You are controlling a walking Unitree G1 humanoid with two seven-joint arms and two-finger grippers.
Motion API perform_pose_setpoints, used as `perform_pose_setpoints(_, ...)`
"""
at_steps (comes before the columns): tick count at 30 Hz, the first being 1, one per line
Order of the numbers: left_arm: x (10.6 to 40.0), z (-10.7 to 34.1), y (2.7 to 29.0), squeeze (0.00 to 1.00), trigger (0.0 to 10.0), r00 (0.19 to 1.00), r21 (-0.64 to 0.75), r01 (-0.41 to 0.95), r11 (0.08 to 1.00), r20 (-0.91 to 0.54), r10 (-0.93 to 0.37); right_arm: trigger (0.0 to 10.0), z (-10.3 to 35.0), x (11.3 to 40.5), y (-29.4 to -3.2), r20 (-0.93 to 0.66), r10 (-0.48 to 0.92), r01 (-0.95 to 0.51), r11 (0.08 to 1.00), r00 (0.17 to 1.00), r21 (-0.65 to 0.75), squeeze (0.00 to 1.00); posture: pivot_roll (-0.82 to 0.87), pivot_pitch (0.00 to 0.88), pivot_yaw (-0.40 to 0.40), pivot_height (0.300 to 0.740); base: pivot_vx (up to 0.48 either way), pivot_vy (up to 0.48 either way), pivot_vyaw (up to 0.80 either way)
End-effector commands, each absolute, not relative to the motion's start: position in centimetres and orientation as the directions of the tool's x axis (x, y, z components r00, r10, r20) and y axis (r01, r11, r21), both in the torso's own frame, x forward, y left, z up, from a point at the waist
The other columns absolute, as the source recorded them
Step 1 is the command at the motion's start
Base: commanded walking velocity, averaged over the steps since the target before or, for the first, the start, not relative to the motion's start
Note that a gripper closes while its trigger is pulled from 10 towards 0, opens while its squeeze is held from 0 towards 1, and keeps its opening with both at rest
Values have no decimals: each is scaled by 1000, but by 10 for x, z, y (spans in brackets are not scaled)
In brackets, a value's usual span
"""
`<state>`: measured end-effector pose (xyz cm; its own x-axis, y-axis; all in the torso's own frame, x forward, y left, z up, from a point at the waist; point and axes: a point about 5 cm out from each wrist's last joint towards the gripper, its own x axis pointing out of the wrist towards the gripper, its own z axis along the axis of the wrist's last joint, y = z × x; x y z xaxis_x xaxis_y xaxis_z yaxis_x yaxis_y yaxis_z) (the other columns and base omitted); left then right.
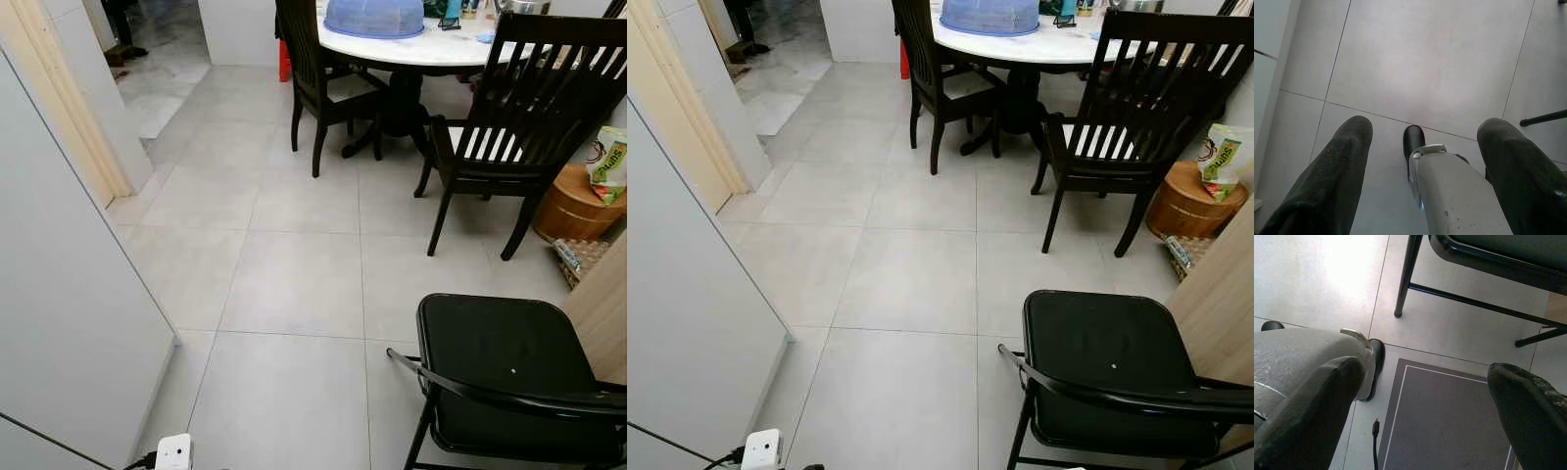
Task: Restocking fridge
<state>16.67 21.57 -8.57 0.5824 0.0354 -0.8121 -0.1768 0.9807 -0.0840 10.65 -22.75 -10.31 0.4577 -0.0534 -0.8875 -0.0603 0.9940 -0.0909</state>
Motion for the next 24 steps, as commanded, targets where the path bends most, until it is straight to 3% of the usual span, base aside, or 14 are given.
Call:
perform_pose_setpoints(1,165,-90,212,0,10000,495,30,-117,993,-865,84,10000,-77,193,-207,-838,-36,67,998,545,0,0,71,0,-68,740,0,0,0)
perform_pose_setpoints(24,165,-90,212,0,10000,495,30,-117,993,-865,84,10000,-77,193,-207,-838,-36,67,998,545,0,0,71,0,-68,740,0,0,0)
